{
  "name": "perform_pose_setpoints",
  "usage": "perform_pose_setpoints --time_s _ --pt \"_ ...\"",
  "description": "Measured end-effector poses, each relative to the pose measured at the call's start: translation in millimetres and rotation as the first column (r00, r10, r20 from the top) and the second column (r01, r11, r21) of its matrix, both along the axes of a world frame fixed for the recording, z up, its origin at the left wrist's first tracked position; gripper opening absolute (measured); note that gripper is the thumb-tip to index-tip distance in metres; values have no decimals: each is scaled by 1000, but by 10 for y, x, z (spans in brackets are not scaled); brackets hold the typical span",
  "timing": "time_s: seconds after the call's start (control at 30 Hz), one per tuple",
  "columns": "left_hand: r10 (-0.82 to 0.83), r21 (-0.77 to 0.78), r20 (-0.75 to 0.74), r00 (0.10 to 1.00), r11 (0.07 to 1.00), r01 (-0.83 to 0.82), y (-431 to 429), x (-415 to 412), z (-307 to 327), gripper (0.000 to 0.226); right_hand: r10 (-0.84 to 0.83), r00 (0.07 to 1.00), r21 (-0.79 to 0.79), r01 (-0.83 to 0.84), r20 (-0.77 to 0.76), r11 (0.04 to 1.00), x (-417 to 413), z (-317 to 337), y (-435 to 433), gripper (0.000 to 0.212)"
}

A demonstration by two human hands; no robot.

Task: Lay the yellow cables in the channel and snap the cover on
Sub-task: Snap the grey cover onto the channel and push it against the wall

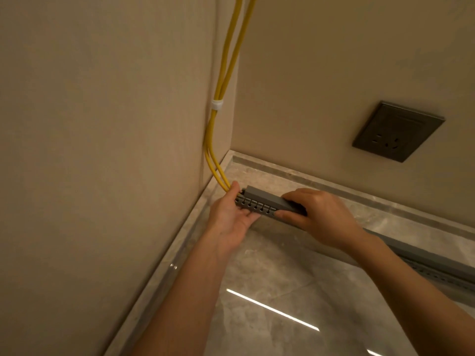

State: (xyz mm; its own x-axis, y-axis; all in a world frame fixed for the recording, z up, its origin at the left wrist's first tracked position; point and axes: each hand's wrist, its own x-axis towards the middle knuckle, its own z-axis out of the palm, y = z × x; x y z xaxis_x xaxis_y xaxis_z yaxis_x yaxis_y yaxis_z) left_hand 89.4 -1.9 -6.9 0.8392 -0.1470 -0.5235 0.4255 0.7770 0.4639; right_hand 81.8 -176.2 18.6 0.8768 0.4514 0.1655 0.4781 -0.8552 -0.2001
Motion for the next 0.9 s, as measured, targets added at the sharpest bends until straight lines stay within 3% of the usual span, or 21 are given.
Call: perform_pose_setpoints --time_s 0.2,0.4,0.63,0.77,0.9 --pt "-35 -80 -18 999 996 34 44 -14 -2 27 38 996 81 -31 -86 996 -5 61 97 38" --pt "-46 -147 -59 997 989 37 58 -9 13 24 44 994 -5 -45 -96 999 -17 72 108 35" --pt "6 -132 -110 994 991 -20 -5 15 35 29 -6 997 -181 20 77 983 -92 -45 219 31" --pt "4 -129 -112 994 992 -18 8 -26 -4 24 -9 997 -216 27 83 976 -112 -113 233 30" --pt "68 -225 -68 995 971 -82 -54 -80 -61 22 -5 997 -205 20 75 979 -119 -126 227 33"
